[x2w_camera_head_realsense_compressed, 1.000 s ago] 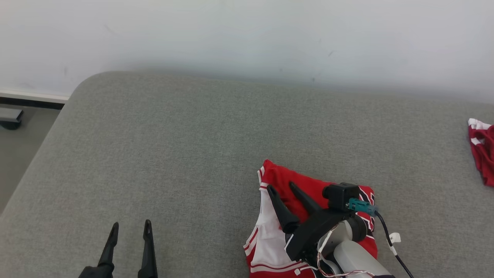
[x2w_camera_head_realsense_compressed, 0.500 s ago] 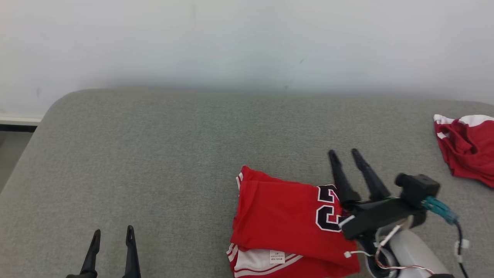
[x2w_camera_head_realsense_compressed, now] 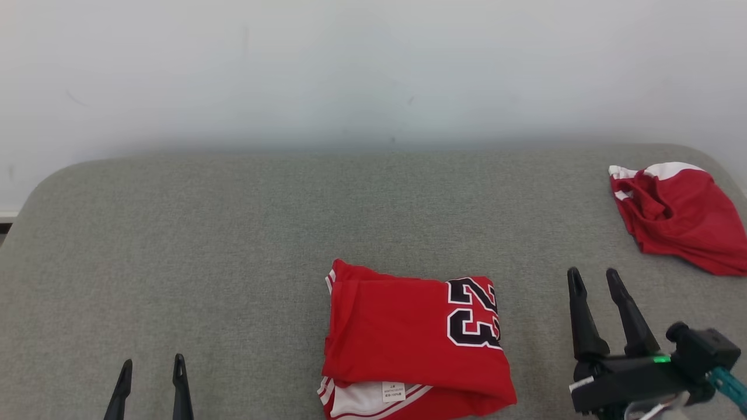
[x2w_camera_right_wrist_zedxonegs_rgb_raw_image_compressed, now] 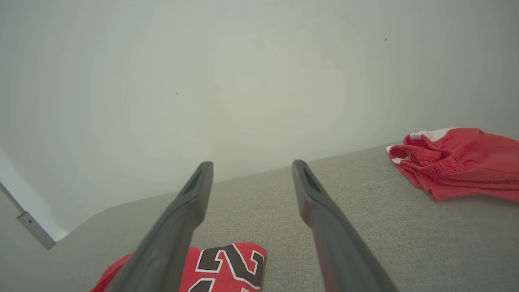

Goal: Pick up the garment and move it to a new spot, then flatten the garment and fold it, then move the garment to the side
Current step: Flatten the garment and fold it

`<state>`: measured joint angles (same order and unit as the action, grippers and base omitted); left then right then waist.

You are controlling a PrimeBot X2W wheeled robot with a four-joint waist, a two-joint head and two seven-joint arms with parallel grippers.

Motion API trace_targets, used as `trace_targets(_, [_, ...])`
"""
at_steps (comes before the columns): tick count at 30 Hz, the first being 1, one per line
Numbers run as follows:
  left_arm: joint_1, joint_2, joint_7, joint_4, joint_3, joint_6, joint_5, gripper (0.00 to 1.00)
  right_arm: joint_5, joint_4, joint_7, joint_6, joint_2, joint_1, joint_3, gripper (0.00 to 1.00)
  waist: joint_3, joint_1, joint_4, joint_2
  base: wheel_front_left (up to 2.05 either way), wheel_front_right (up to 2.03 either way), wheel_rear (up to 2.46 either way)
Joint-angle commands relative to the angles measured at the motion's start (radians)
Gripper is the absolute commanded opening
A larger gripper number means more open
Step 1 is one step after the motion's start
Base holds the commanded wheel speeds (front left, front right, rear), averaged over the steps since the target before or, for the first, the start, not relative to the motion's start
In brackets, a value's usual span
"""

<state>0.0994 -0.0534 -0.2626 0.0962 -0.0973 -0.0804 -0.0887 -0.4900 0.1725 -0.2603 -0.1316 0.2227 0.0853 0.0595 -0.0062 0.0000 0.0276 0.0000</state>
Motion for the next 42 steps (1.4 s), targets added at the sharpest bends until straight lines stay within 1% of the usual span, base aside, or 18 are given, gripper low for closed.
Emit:
trace_targets(1, [0.011,-0.003,-0.003,-0.005,-0.003,-0.003,0.011,1.00,0.006,-0.005,-0.004,0.003,-0.008,-0.014,-0.003,1.00,-0.008,0.0000,-0.010,0.0000,0.00,0.00,0.00])
trace_targets(7, [0.022,-0.003,-0.003,-0.015,-0.013,-0.008,0.025,1.00,0.038,-0.051,-0.005,0.003,-0.050,-0.110,-0.051,1.00,-0.023,0.0000,-0.024,0.0000,0.00,0.00,0.00])
trace_targets(14, [0.029,-0.015,-0.003,-0.010,0.016,-0.022,0.052,1.00,0.089,-0.077,-0.005,0.003,-0.081,-0.185,-0.075,1.00,-0.034,0.0000,-0.022,0.0000,0.00,0.00,0.00])
trace_targets(26, [0.033,-0.021,-0.003,0.000,0.032,-0.016,0.076,1.00,0.142,-0.052,-0.005,0.003,-0.058,-0.170,-0.045,1.00,-0.039,0.0000,-0.013,0.0000,0.00,0.00,0.00])
trace_targets(32, [0.034,-0.024,-0.003,0.000,0.039,-0.011,0.081,1.00,0.153,-0.041,-0.005,0.003,-0.075,-0.163,-0.032,1.00,-0.037,0.0000,-0.007,0.0000,0.00,0.00,0.00])
trace_targets(42, [0.041,-0.029,-0.003,-0.006,0.038,0.000,0.075,1.00,0.154,-0.034,-0.005,0.003,-0.081,-0.164,-0.030,1.00,-0.036,0.0000,-0.005,0.0000,0.00,0.00,0.00])
